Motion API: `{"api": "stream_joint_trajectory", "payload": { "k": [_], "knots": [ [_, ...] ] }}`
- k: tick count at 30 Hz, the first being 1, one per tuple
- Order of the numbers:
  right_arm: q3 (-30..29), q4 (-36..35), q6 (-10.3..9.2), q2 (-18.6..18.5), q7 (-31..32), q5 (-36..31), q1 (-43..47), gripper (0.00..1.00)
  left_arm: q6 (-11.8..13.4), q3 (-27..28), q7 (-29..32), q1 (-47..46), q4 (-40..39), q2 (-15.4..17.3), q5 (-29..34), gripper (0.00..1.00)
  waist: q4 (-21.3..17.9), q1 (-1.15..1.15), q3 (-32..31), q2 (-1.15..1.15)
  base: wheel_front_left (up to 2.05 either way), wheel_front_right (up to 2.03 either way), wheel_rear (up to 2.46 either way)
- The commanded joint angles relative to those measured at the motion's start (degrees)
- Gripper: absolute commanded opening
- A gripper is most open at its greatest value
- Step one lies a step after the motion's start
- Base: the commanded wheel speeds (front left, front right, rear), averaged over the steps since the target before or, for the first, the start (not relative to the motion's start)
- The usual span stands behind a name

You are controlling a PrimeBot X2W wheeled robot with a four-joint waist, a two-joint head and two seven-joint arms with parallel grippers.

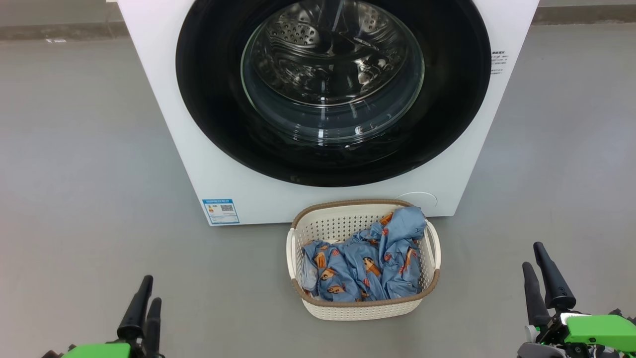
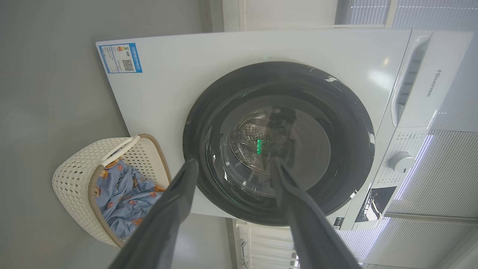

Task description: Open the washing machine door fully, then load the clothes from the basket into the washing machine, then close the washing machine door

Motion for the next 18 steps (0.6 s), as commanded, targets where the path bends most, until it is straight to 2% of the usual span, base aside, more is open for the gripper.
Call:
{"api": "stream_joint_trajectory", "payload": {
  "k": [1,18],
  "knots": [
    [0.50,-1.99,0.01,-0.40,-0.48,0.00,-2.47,1.00,-0.04,0.26,-0.58,-2.57,-1.87,0.97,0.63,1.00,0.00,0.00,0.02,0.00,0.00,0.00,0.00],
    [3.99,-5.03,0.02,-1.32,-3.27,-3.30,-3.50,1.00,-0.07,-0.81,-3.38,-3.50,-4.74,1.08,5.24,1.00,0.08,0.00,0.22,0.00,0.00,0.00,0.00]
  ]
}}
